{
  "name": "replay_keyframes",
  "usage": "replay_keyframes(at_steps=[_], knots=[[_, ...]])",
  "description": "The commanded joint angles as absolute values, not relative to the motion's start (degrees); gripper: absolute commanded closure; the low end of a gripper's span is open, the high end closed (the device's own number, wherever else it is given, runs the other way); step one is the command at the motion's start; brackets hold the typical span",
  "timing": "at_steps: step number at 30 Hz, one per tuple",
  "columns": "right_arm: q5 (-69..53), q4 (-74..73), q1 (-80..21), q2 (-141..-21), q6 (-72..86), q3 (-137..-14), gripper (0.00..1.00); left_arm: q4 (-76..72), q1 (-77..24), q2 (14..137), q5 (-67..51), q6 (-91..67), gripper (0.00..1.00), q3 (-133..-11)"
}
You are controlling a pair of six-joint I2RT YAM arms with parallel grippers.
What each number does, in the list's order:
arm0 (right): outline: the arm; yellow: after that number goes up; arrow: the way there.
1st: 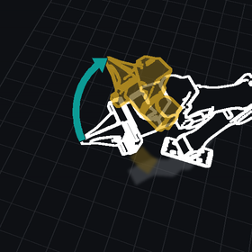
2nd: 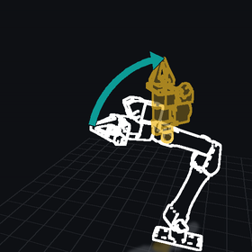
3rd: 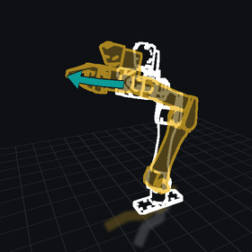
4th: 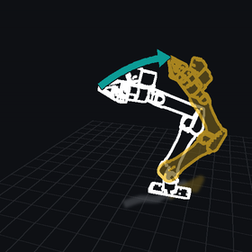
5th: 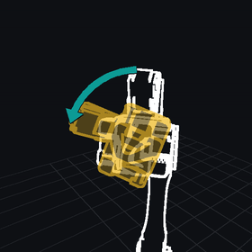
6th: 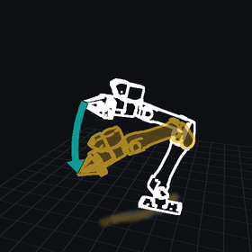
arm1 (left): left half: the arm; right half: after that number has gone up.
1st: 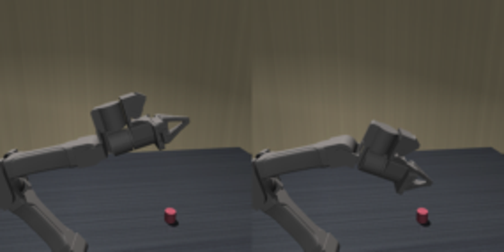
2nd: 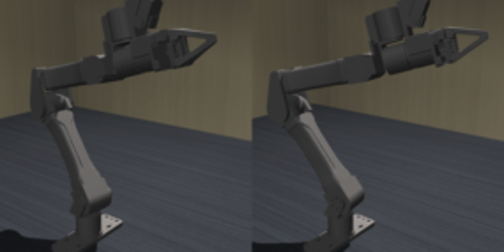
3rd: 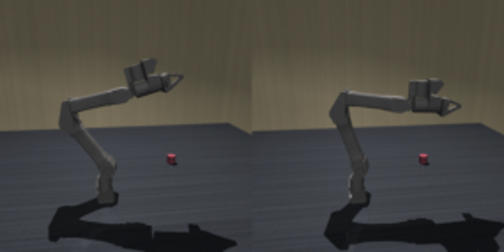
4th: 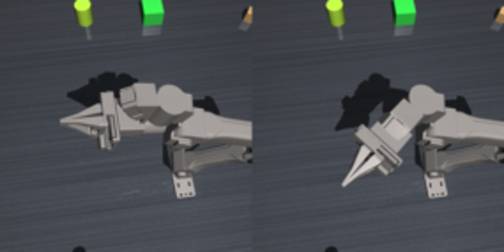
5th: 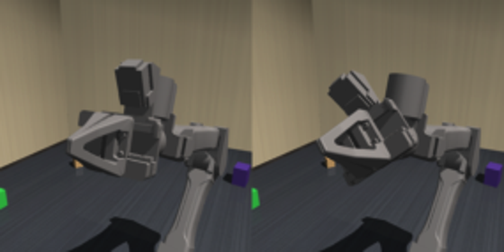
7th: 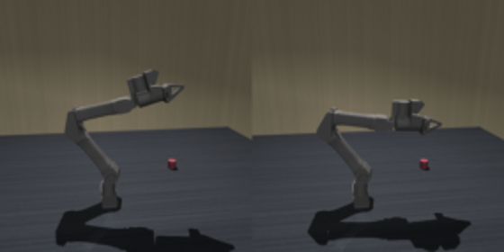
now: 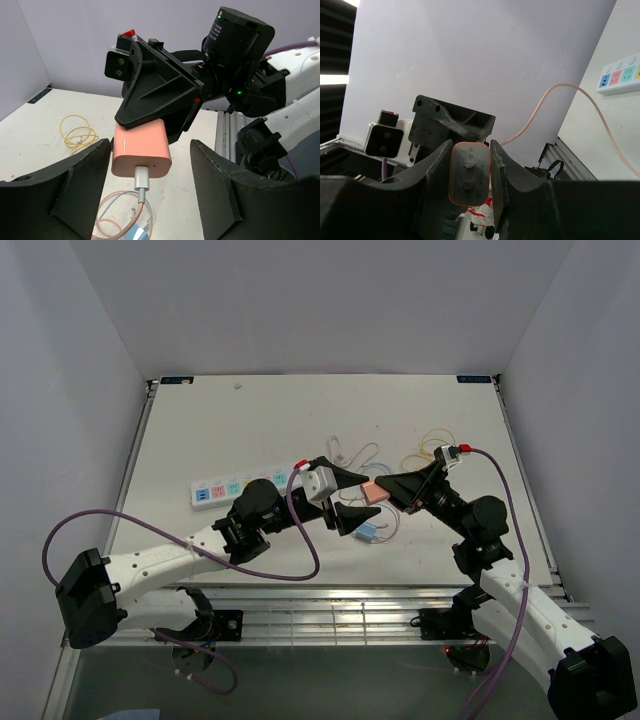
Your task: Insert the plug
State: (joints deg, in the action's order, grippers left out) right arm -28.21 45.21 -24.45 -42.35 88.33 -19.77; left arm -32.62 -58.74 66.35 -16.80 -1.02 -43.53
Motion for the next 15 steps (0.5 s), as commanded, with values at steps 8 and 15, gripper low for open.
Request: replay_keyframes(at_steps=[8,15], knots=[[-27.34,49.75,-24.35,-42.1,89.21,-20.04,0.92,-33.49,-59.06,67.85,-16.96,-1.41,0.25,-43.59],[-27.77,49.48,-24.35,-42.1,88.86,-20.13,0.92,-34.1,-59.15,68.12,-16.0,-1.67,0.45,-43.95]])
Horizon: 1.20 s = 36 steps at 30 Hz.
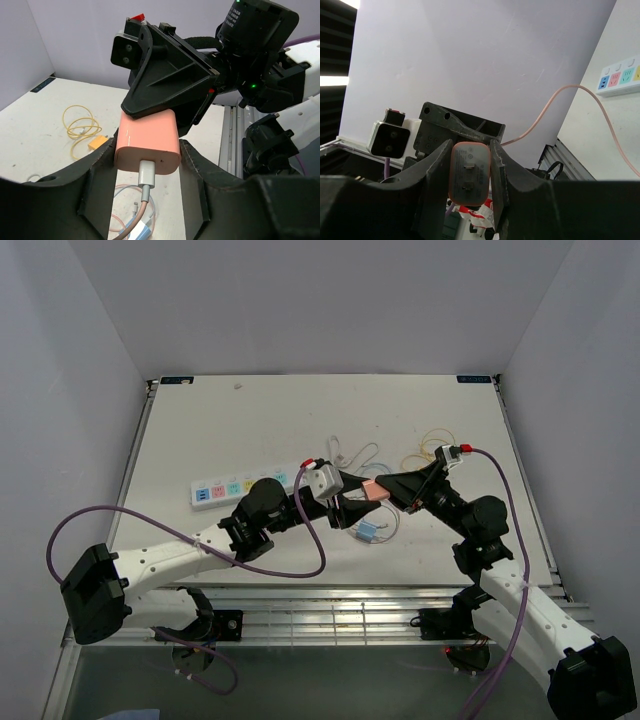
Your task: Insert the plug
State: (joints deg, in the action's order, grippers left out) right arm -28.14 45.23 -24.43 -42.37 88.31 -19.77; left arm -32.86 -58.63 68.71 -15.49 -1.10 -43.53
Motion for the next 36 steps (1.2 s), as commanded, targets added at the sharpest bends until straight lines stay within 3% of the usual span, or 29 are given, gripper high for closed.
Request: replay_keyframes(at_steps=[1,2,4,6,7,14,17,19,20,25,29,32,36], knots=[[-27.77,49.31,-24.35,-42.19,88.51,-20.13,0.92,-34.28,-59.15,68.03,-16.0,-1.76,0.49,-43.95],[-27.86,49.13,-24.35,-42.36,88.42,-20.13,0.92,-34.54,-59.15,67.94,-16.0,-1.58,0.59,-43.95],[-28.3,48.52,-24.35,-42.45,87.81,-20.21,0.92,-34.89,-59.15,67.85,-14.86,-1.67,0.69,-43.6],[-28.47,46.77,-24.35,-42.54,87.1,-20.3,0.92,-35.42,-59.15,67.41,-13.89,-1.76,0.93,-43.16],[-28.48,46.06,-24.43,-42.63,86.66,-20.39,0.92,-35.51,-59.15,67.33,-11.97,-2.63,1.0,-42.72],[-28.12,37.0,-24.35,-44.91,77.78,-21.45,0.87,-34.98,-59.15,62.59,-8.36,-5.0,1.0,-39.38],[-28.39,37.09,-24.35,-46.22,75.33,-22.67,0.49,-28.08,-59.15,61.17,-3.19,-7.11,1.0,-41.12],[-28.21,36.83,-24.26,-46.67,72.08,-23.81,0.15,-22.35,-59.15,61.35,-0.8,-8.96,1.0,-43.41],[-27.86,35.35,-24.17,-47.02,70.68,-24.6,0.06,-16.49,-59.15,61.52,2.08,-9.75,1.0,-45.59],[-22.25,20.77,-23.73,-47.02,54.63,-34.09,0.1,4.43,-59.15,62.49,15.71,-19.58,1.0,-53.24],[-9.54,9.51,-23.73,-43.61,45.12,-37.17,0.1,33.57,-58.63,69.49,28.63,-32.14,1.0,-65.63],[-2.58,4.93,-23.73,-40.44,39.58,-37.18,0.1,46.87,-54.77,73.63,29.1,-39.53,1.0,-72.85],[2.28,-1.65,-23.73,-39.29,32.11,-39.11,0.1,58.61,-40.48,77.16,24.53,-43.59,1.0,-78.04]])
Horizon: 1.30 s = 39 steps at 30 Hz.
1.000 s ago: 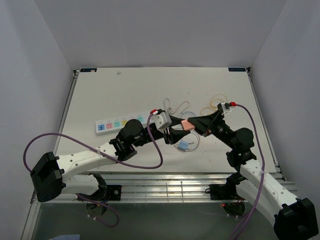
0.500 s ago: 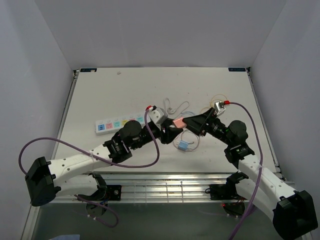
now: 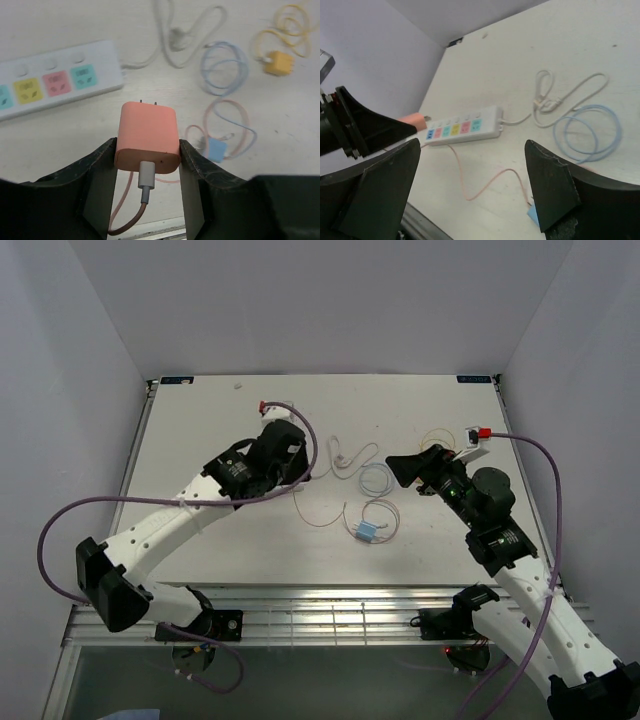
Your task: Insert the plug
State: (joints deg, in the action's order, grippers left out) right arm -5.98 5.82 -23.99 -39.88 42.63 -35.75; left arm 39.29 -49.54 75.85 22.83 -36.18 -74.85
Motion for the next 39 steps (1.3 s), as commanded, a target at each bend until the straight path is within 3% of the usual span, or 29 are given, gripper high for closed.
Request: replay_keyframes(at_steps=[1,9,16,18,28,39], knots=[[2.89,-5.24,-23.73,-39.64,30.78,-39.89,0.1,60.54,-37.73,77.6,23.91,-43.94,1.0,-78.92],[6.32,-9.22,-23.73,-42.62,26.81,-41.22,0.1,67.23,-16.39,82.34,14.61,-38.95,1.0,-81.74],[4.58,-9.49,-23.64,-44.73,22.78,-40.25,0.1,66.45,-8.97,83.67,10.73,-31.91,1.0,-82.35],[-0.68,-7.31,-23.73,-46.4,20.49,-40.52,0.1,66.36,-6.17,84.63,7.66,-29.98,1.0,-82.35],[-17.92,11.39,-27.59,-65.36,8.54,-44.64,0.1,63.19,-4.22,89.73,3.16,-25.23,1.0,-80.33],[-8.01,11.87,-39.46,-91.99,-6.22,-61.59,0.1,61.44,-3.6,94.92,3.61,-24.43,1.0,-80.59]])
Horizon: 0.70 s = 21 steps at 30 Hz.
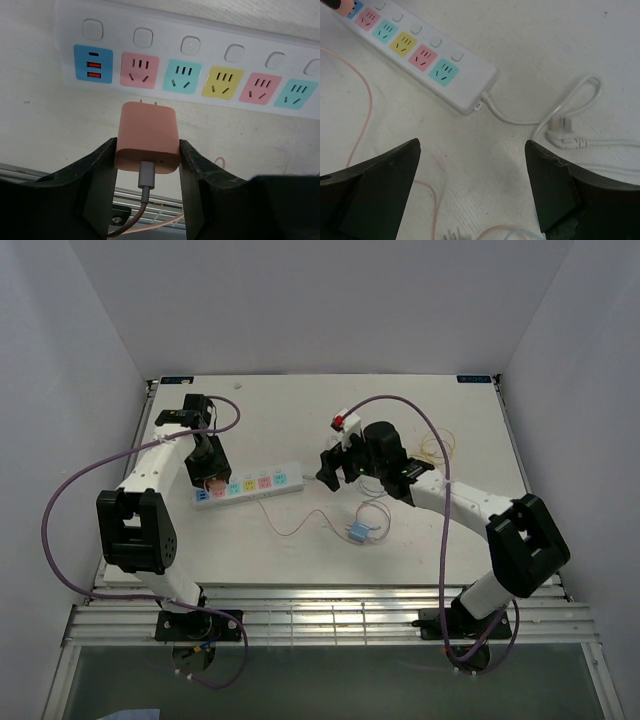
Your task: Insert the plug
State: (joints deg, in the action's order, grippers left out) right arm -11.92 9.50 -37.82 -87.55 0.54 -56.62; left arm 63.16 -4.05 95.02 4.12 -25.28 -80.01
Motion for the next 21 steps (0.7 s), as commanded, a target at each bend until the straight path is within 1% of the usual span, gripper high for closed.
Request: replay_keyframes(at_steps=[1,7,8,9,11,12,14,18,19,21], knots=[[-6.52,10.91,-39.81,-93.67,-6.33,-63.0,0.1,61.44,-3.52,95.88,3.69,-24.52,1.0,-80.77],[-7.73,8.18,-41.48,-103.69,-6.77,-71.61,0.09,61.0,-3.52,96.24,5.1,-24.52,1.0,-80.77],[-9.21,7.65,-41.66,-104.67,-9.64,-72.59,0.06,61.0,-3.6,96.15,5.1,-24.61,1.0,-80.68],[-9.84,7.3,-41.75,-106.42,-12.02,-73.38,0.05,61.0,-3.6,96.15,5.1,-24.61,1.0,-80.6],[-15.19,5.46,-41.49,-107.57,-20.17,-74.35,0.04,61.0,-3.6,96.24,4.92,-24.35,1.0,-80.68],[-15.73,4.75,-41.4,-108.19,-28.31,-74.27,0.05,60.91,-3.6,95.98,4.92,-24.26,1.0,-80.68],[-16.17,3.17,-41.05,-108.81,-31.98,-75.23,0.07,60.73,-3.52,95.8,5.36,-24.17,1.0,-80.33],[-23.54,0.18,-40.69,-112.57,-29.72,-80.15,0.07,60.56,-3.52,95.36,5.63,-24.35,1.0,-79.98],[-27.3,0.09,-40.69,-113.28,-29.79,-80.85,0.07,60.38,-3.6,95.19,5.54,-24.35,1.0,-79.89],[-31.88,-3.24,-40.69,-114.43,-35.12,-82.44,0.09,60.21,-3.6,95.19,5.01,-24.17,1.0,-79.89]])
